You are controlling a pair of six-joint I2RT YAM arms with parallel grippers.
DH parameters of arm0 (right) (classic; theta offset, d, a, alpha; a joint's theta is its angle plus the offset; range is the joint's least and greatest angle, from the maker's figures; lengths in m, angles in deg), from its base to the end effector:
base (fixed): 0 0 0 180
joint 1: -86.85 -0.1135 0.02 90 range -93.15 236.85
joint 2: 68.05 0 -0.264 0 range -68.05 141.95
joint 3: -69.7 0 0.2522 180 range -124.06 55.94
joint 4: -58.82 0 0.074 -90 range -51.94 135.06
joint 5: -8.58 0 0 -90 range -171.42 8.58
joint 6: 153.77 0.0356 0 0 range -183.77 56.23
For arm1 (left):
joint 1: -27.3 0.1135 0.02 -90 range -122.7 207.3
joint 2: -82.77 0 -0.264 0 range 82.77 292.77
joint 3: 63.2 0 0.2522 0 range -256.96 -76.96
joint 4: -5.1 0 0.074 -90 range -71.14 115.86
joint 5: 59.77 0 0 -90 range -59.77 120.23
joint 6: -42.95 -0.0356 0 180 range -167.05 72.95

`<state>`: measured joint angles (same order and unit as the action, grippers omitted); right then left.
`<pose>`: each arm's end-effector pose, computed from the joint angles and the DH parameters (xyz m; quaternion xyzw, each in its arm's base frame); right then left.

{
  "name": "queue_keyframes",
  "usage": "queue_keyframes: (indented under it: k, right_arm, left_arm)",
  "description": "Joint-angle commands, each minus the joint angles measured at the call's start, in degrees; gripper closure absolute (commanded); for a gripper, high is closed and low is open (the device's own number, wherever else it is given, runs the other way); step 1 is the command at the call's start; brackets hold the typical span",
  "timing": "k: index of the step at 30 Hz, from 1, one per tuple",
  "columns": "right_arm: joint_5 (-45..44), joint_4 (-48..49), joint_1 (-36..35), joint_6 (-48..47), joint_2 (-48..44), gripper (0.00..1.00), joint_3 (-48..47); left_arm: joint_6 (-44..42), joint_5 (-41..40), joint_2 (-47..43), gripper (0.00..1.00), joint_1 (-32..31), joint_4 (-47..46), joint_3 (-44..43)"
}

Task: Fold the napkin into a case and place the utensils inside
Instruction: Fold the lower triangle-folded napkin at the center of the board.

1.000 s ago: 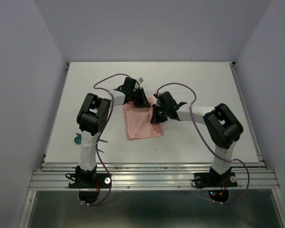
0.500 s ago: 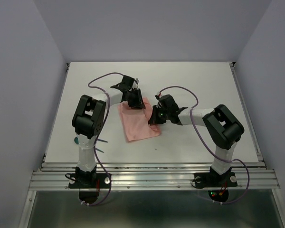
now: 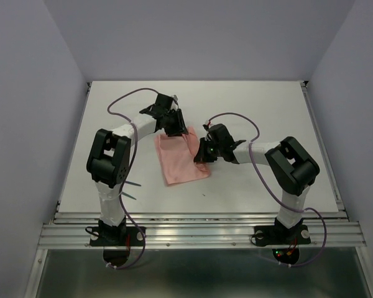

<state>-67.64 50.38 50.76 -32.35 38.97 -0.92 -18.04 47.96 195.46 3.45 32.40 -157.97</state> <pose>0.2999 0.2291 0.1397 -0.0834 0.9140 0.3039 0.2554 0.3960 -0.1869 0.2029 0.0175 0.9153 -0.2951 0.2736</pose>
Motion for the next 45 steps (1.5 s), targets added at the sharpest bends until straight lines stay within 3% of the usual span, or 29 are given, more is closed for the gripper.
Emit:
queue_keyframes:
  k: [1, 2, 9, 10, 22, 32, 45]
  right_arm:
    - [-1.1, -3.5, -0.6, -0.7, 0.9, 0.99, 1.6]
    - [-1.1, -3.5, -0.6, -0.7, 0.8, 0.99, 1.6]
    - [-0.6, -3.4, -0.6, -0.7, 0.9, 0.99, 1.7]
    - [-0.6, -3.4, -0.6, -0.7, 0.9, 0.99, 1.7]
    - [-0.2, -3.1, -0.6, -0.7, 1.1, 0.99, 1.7]
    - [-0.2, -3.1, -1.1, -0.5, 0.8, 0.99, 2.1]
    - [-0.1, -3.1, -1.1, -0.6, 0.7, 0.99, 2.5]
  left_arm:
    - [3.9, -1.2, -5.8, 0.55, 0.7, -6.0, 2.6]
    - [4.2, -1.0, -5.5, 0.54, 0.7, -6.4, 2.7]
    - [7.4, -4.4, -3.2, 0.12, 0.7, -7.8, 2.1]
    - [7.6, -4.6, -2.8, 0.11, 0.7, -7.8, 1.9]
    - [10.2, -6.4, 3.1, 0.17, -0.6, -6.7, -1.2]
    - [12.0, -7.0, 5.9, 0.41, -0.9, -7.6, -1.8]
    - [11.4, -9.9, 4.4, 0.51, -2.6, -7.3, -1.6]
